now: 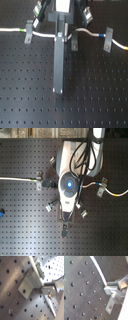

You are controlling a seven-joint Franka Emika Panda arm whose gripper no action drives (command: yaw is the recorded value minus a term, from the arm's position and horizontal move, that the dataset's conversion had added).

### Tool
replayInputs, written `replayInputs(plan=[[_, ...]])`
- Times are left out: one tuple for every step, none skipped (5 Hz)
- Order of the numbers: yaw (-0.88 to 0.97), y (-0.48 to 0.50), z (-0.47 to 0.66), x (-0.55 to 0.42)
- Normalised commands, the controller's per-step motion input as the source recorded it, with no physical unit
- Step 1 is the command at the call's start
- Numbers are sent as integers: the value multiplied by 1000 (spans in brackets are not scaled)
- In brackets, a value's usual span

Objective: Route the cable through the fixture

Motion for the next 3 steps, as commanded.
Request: replayInputs(plan=[[491,257,128,9],[551,117,-2,-37],[34,21,23,5]])
